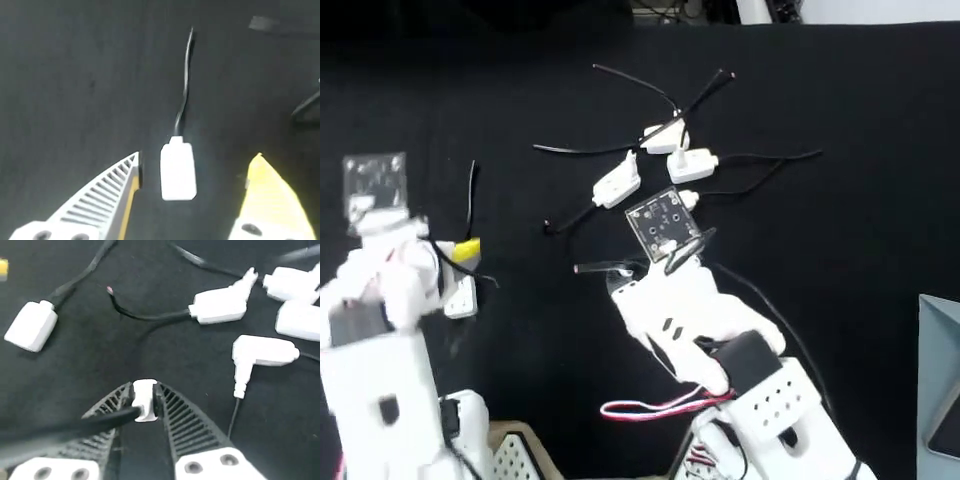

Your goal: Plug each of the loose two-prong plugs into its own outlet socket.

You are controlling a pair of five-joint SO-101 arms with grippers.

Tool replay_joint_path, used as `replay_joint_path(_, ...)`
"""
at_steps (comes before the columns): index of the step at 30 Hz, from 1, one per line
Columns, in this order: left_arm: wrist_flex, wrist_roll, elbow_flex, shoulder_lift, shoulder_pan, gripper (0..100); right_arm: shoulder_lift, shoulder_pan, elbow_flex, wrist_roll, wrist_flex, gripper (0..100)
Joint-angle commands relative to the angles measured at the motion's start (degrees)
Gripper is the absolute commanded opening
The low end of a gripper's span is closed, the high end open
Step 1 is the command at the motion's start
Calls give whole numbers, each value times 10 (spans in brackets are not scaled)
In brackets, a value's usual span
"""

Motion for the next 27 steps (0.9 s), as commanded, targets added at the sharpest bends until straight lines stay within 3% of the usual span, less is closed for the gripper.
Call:
replay_joint_path(1, -5, -58, -65, 120, -22, 342, -5, 25, 30, -3, -44, 11)
replay_joint_path(10, -5, -134, -124, 355, -21, 341, -6, 33, 36, -2, -46, 11)
replay_joint_path(24, -11, -128, -130, 513, 0, 280, -7, 32, 51, -4, -47, 11)
replay_joint_path(27, -46, -110, -126, 546, 22, 173, -7, 32, 51, -4, -47, 11)
